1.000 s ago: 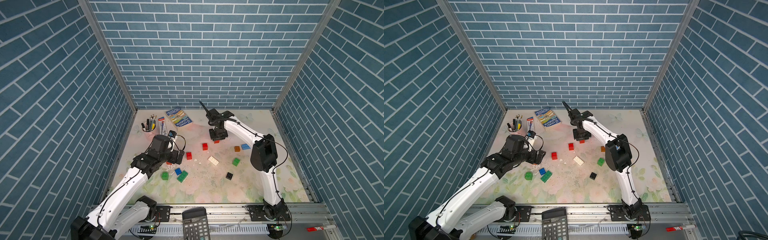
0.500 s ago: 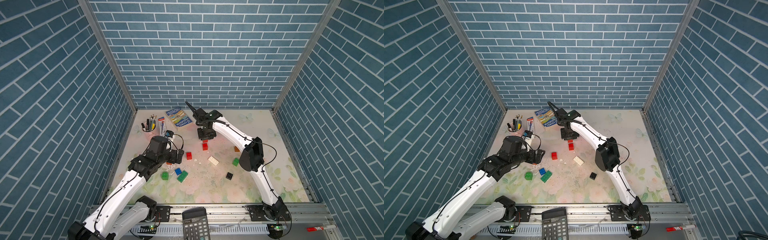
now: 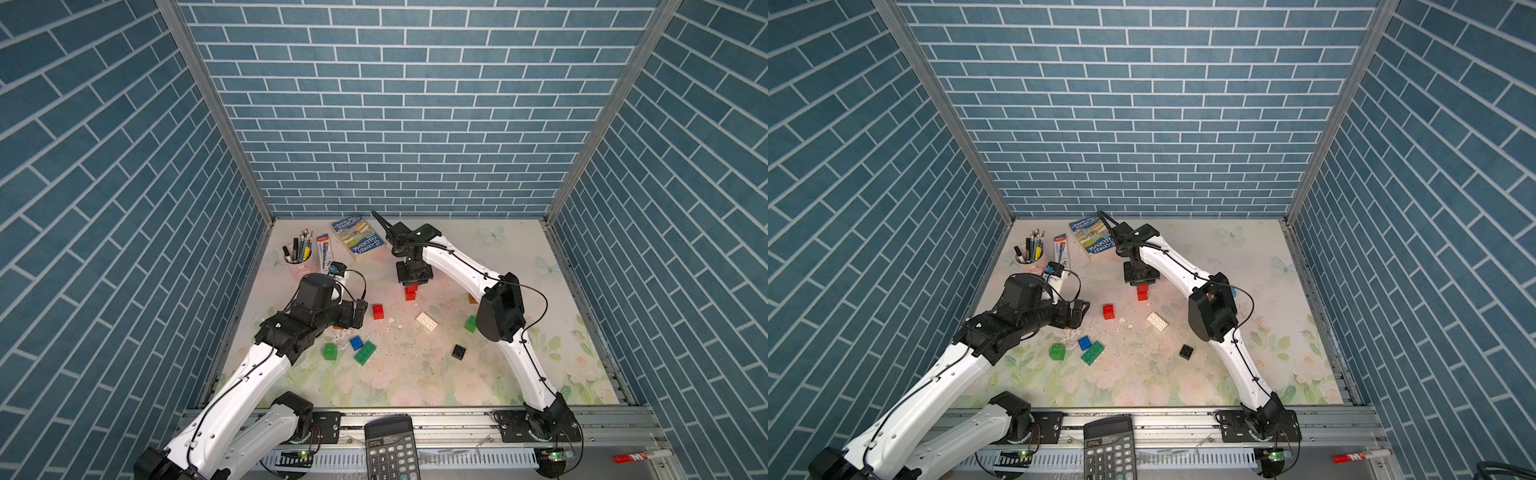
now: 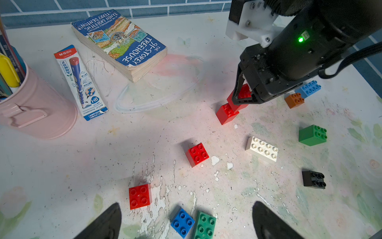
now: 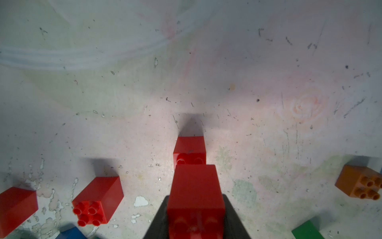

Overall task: Assemble the letter r with lego
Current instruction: Assemble the lego brick with the lego brick.

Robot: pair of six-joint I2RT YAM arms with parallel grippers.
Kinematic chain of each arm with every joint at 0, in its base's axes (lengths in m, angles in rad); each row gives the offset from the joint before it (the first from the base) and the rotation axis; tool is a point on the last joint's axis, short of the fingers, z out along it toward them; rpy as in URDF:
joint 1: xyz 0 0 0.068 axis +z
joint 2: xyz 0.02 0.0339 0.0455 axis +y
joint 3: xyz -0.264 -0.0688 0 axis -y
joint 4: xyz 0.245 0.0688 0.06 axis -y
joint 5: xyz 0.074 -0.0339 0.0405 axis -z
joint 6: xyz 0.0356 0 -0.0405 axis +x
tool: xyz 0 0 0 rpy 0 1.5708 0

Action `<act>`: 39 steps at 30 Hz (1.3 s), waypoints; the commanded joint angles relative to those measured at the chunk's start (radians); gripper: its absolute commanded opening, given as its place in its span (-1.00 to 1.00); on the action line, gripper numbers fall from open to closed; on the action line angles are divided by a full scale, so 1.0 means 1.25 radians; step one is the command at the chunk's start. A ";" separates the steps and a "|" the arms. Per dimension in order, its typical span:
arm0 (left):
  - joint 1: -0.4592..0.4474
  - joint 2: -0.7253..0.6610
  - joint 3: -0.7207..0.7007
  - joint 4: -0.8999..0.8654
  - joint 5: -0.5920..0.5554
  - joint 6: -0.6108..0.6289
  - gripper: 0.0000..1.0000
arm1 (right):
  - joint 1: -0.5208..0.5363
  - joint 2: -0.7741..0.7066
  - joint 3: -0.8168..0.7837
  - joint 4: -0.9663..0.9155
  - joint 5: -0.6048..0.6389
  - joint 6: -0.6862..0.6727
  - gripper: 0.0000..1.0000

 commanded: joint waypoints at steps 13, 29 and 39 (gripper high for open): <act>0.026 0.001 -0.009 0.011 0.016 0.019 0.99 | 0.000 0.026 -0.010 0.014 -0.029 0.024 -0.77; 0.046 0.000 -0.013 0.016 0.025 0.017 0.99 | 0.002 0.056 -0.007 -0.027 -0.013 0.055 -0.78; 0.049 0.006 -0.013 0.018 0.028 0.017 0.99 | 0.004 0.077 -0.034 -0.032 0.001 0.075 -0.79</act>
